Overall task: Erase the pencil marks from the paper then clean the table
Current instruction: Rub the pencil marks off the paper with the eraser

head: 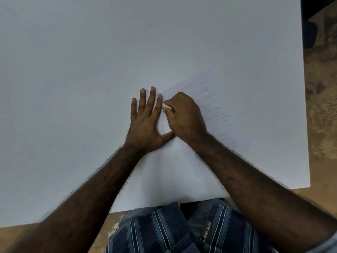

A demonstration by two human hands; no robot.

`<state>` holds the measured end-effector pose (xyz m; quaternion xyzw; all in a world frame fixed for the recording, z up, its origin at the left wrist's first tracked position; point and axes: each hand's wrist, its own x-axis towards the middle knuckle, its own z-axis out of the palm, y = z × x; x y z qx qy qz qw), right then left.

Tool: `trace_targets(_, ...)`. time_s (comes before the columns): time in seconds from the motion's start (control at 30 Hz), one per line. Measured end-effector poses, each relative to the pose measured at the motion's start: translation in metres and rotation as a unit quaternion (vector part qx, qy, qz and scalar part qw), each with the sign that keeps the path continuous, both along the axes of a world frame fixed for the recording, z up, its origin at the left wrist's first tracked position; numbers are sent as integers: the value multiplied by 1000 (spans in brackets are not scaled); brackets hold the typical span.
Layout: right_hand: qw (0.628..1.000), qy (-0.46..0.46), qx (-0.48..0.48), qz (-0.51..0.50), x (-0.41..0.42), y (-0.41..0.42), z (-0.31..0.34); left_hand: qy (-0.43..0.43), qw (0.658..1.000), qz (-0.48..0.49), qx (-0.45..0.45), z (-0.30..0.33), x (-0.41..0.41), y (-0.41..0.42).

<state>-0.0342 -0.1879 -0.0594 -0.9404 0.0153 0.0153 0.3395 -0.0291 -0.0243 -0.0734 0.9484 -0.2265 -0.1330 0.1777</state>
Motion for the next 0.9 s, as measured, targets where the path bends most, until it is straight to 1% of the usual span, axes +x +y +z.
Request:
trace_targets(0.13,999,-22,-39,15,9,-8,2,15,1000,12,13,1,0,0)
trace_targets(0.17,999,-26,-45,-2,12,-14,3,21,1000,14,11,1,0,1)
trace_targets(0.27,994,-24,-46,-98,19,-28,2,37,999,25,3,3,-1,1)
trace_targets(0.3,992,-25,-44,-112,18,-26,1,41,999,30,1,3,-1,1)
trace_targets(0.33,994,-24,-38,-101,16,-22,0,44,998,34,0,4,-1,1)
trace_targets(0.43,999,-17,-26,25,4,1,-1,39,998,42,-6,6,-2,0)
trace_targets(0.47,998,-20,-27,44,3,1,-2,40,998,45,-8,6,-2,1)
trace_targets(0.5,998,-29,-33,40,6,-4,-2,43,998,47,-7,6,-3,1)
trace_targets(0.53,998,-41,-44,10,11,-11,-4,47,998,50,-5,6,-3,1)
trace_targets(0.63,987,-52,-65,-134,24,-30,-2,52,997,58,2,6,-2,0)
trace_targets(0.67,987,-52,-59,-142,23,-29,-3,54,997,60,2,6,-2,0)
trace_targets(0.7,991,-51,-52,-115,21,-23,-2,56,997,61,0,6,-2,0)
trace_targets(0.8,998,-32,-36,41,5,-2,-7,55,996,66,1,8,-2,0)
trace_targets(0.83,997,-33,-37,50,6,-4,-8,56,996,67,5,8,-2,0)
trace_targets(0.87,998,-38,-40,26,10,-10,-10,60,996,69,9,9,-2,-1)
trace_targets(0.9,998,-43,-47,-22,15,-17,-10,67,995,70,13,9,-2,-1)
